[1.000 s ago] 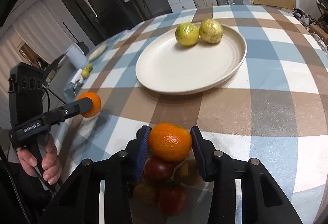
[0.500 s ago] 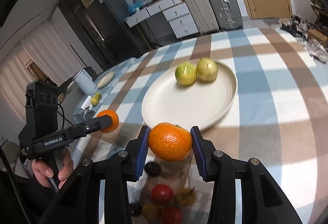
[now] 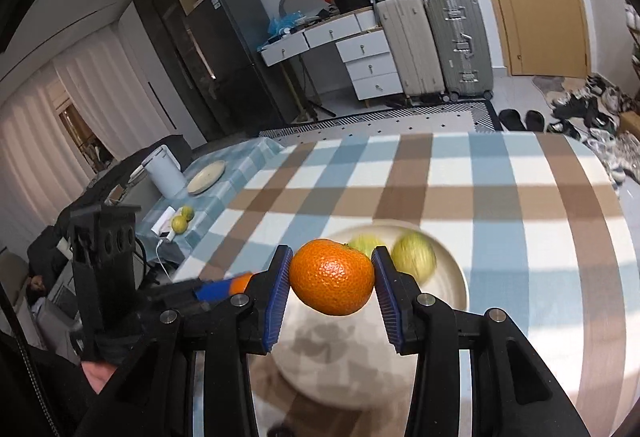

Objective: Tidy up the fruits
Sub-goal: 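Carry both oranges to the cream plate and release them beside the pomelos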

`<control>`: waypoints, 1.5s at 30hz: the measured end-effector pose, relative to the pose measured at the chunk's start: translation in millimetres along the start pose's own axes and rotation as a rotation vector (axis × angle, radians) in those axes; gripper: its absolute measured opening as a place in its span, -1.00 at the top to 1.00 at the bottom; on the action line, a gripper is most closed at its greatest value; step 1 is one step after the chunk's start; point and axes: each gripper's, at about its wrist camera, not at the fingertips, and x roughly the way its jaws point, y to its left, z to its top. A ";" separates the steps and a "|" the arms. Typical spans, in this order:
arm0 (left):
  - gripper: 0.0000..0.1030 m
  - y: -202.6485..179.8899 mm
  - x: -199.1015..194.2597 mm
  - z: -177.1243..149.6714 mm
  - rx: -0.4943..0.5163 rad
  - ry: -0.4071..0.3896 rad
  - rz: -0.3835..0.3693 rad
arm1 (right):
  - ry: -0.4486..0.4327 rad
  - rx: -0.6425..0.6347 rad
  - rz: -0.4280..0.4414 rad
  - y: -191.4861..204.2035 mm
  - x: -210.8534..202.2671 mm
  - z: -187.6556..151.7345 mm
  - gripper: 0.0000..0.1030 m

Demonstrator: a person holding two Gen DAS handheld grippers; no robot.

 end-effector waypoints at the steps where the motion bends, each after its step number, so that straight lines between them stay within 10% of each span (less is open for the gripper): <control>1: 0.24 1.3 4.4 1.4 -0.002 0.004 0.000 | 0.004 -0.006 0.001 -0.2 5.6 4.7 0.19; 21: 0.24 25.0 52.6 10.7 0.014 0.078 -0.010 | 0.305 -0.169 0.011 4.1 130.6 19.1 0.19; 45: 0.24 25.1 61.2 16.7 0.003 0.086 -0.006 | 0.313 -0.205 -0.021 8.6 138.7 13.6 0.02</control>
